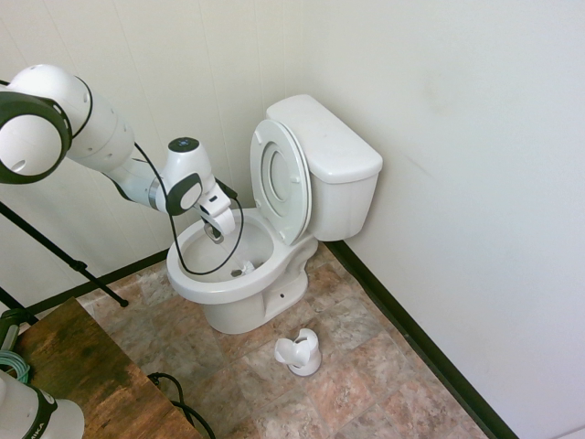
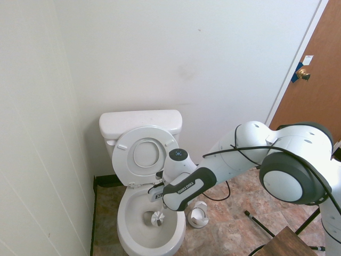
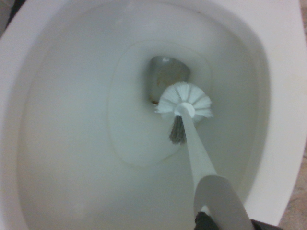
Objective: Clean the toilet
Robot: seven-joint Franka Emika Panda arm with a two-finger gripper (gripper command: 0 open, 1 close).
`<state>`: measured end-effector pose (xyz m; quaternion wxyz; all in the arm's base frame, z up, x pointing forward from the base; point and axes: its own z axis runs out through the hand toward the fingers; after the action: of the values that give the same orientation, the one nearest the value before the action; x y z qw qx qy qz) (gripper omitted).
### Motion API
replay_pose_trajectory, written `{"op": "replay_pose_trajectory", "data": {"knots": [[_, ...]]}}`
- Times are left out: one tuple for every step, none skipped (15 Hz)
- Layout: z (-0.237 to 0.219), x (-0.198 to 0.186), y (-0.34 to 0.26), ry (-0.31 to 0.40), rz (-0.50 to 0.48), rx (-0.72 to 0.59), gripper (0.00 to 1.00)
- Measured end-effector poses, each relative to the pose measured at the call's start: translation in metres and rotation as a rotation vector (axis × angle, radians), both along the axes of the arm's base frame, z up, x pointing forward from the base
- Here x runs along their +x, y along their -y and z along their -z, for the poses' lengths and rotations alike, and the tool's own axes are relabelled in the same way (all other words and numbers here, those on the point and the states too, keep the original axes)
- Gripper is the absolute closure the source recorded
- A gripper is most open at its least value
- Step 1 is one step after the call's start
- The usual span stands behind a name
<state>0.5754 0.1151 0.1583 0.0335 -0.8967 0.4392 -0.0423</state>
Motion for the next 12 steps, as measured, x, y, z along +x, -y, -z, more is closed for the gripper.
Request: {"op": "replay_pose_trajectory", "data": {"knots": [[0.003,0.009,0.009,-0.002,0.018,0.002,1.00],[0.005,0.020,0.015,0.002,0.030,0.006,1.00],[0.005,0.033,0.017,0.008,0.036,0.011,1.00],[0.004,0.046,0.015,0.015,0.037,0.012,1.00],[0.001,0.058,0.009,0.021,0.031,0.014,1.00],[-0.001,0.069,-0.001,0.027,0.019,0.015,1.00],[-0.003,0.077,-0.013,0.033,0.002,0.012,1.00],[-0.006,0.082,-0.030,0.040,-0.018,0.010,1.00],[-0.008,0.083,-0.047,0.048,-0.039,0.007,1.00],[-0.011,0.082,-0.066,0.057,-0.064,0.000,1.00],[-0.013,0.079,-0.085,0.065,-0.086,-0.008,1.00],[-0.016,0.074,-0.101,0.072,-0.102,-0.017,1.00]]}}
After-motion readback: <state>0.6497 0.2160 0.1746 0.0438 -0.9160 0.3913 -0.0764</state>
